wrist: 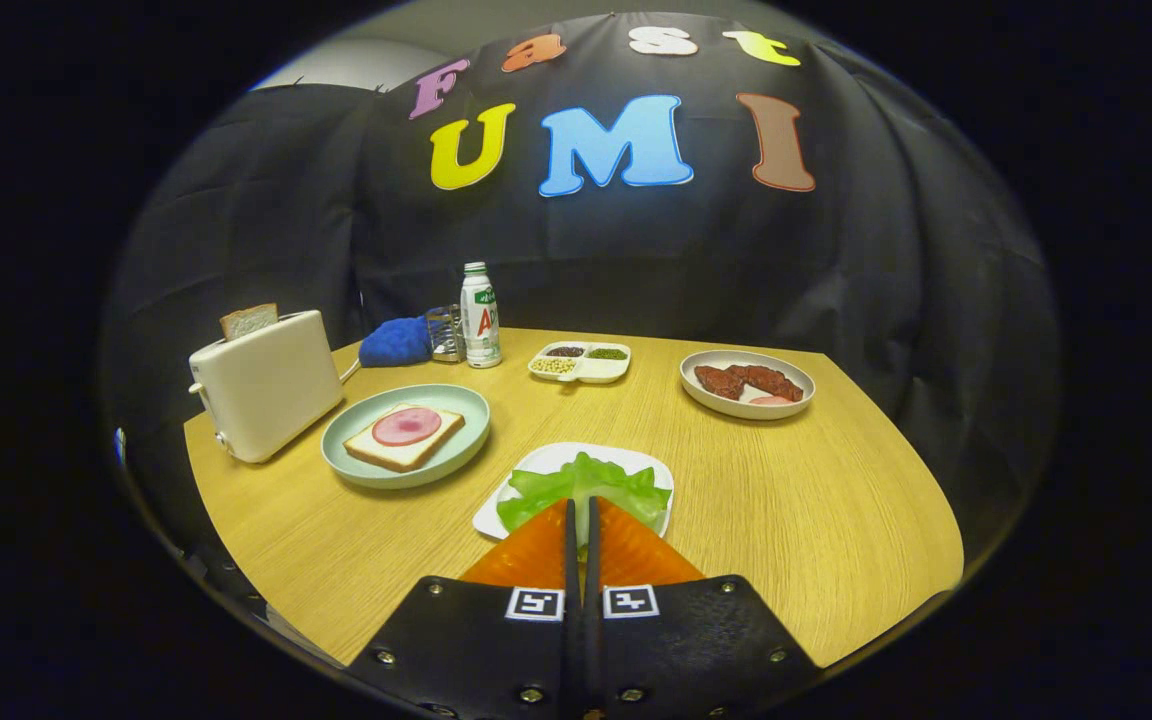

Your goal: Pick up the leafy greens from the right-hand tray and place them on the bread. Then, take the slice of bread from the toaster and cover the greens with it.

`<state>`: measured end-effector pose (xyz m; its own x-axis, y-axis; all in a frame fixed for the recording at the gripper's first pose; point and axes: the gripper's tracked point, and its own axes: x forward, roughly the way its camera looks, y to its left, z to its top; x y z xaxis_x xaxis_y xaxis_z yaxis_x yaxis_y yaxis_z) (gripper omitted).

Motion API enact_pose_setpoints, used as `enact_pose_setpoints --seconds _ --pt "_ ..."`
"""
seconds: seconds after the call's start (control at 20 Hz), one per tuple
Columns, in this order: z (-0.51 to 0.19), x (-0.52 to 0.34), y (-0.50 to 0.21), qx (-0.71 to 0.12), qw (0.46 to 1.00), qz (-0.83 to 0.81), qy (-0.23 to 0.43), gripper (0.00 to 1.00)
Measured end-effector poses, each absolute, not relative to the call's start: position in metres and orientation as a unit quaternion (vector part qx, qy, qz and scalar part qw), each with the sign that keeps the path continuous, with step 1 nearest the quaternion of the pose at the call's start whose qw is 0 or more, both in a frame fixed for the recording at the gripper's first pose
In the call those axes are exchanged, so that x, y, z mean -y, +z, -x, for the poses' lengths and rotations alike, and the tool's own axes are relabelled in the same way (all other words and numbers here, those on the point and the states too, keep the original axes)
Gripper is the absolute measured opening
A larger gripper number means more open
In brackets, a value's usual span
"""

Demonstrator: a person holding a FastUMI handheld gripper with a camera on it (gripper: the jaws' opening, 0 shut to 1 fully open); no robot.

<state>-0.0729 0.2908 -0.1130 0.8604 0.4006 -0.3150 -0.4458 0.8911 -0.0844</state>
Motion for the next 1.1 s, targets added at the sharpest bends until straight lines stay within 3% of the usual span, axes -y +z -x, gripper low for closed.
enact_pose_setpoints --seconds 1.1 --pt "0.078 -0.418 -0.071 -0.111 0.944 0.057 0.305 0.0"
